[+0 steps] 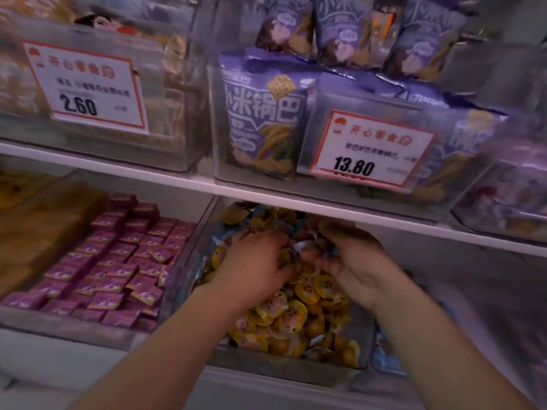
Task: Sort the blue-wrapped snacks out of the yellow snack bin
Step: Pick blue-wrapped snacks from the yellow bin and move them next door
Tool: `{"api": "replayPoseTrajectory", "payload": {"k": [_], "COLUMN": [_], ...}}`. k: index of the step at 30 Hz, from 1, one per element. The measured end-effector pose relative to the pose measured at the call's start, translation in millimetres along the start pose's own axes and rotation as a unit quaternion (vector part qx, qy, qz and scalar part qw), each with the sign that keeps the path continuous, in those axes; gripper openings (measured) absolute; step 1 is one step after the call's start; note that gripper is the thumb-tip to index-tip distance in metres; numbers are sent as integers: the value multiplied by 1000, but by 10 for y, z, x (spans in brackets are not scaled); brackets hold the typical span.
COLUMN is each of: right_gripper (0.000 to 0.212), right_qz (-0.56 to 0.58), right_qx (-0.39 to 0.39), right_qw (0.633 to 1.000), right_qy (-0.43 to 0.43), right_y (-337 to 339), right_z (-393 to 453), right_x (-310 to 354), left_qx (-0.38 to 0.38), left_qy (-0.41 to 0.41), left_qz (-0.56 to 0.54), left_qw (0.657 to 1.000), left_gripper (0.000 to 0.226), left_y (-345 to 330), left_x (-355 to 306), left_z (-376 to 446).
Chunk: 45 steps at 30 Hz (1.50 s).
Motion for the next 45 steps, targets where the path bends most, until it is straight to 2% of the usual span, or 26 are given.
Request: {"api": "replayPoseTrajectory", "payload": {"k": [2,5,6,9,11,13,18,22,27,32,34,37,39,42,45], "right_gripper": [17,17,17,16,16,20,33,35,32,23,24,21,20,10,14], "right_qz": [32,53,52,31,5,-23,-63,-68,-49,-21,-7,18,37,26,15], "right_qx": [10,10,10,-4,-36,-56,11,25,64,17,0,-12,-32,-117,-161], "right_qw": [999,998,998,999,999,998,998,997,996,1000,1000,998,997,989,985], "right_qy": [-22,-26,-26,-14,-3,3,-11,-25,-42,-3,28,60,67,86,66], "right_y": [-10,-24,-25,-21,-12,-16,-83,-89,-96,-48,30,271,508,922,1268], "right_z": [1,20,21,1,-11,-26,-112,-140,-167,-277,-352,-508,-592,-596,-473], "right_x": [-42,-106,-127,-171,-186,-197,-245,-297,-337,-263,-205,-99,-37,49,103], "left_qx": [-44,-133,-165,-226,-237,-241,-219,-204,-225,-192,-162,-128,-117,-91,-41], "left_qy": [19,77,98,142,157,144,69,48,43,-1,-31,-45,-57,-67,-82], "left_qz": [-40,-124,-165,-314,-397,-433,-362,-395,-433,-455,-440,-311,-220,-175,-119], "left_qw": [998,980,967,911,873,856,904,895,872,869,882,941,967,978,989], "left_gripper": [32,7,4,18,12,10,8,21,40,32,34,34,35,37,40], "left_y": [43,121,146,211,242,243,210,159,121,138,123,68,23,-37,-82], "left_x": [28,54,52,10,-39,-90,-124,-174,-274,-390,-443,-452,-452,-455,-464], "left_z": [9,21,28,40,32,9,-59,-109,-91,-55,-68,-102,-118,-128,-131]}}
Point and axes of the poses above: each hand's wrist, its own z-axis towards the middle knuckle, its own y-axis out of the back of the hand, x = y × z, the point moved 1 cm from there along z, towards the middle knuckle, and after that the axes turned 15 degrees about -y, right-handed, at the moved point
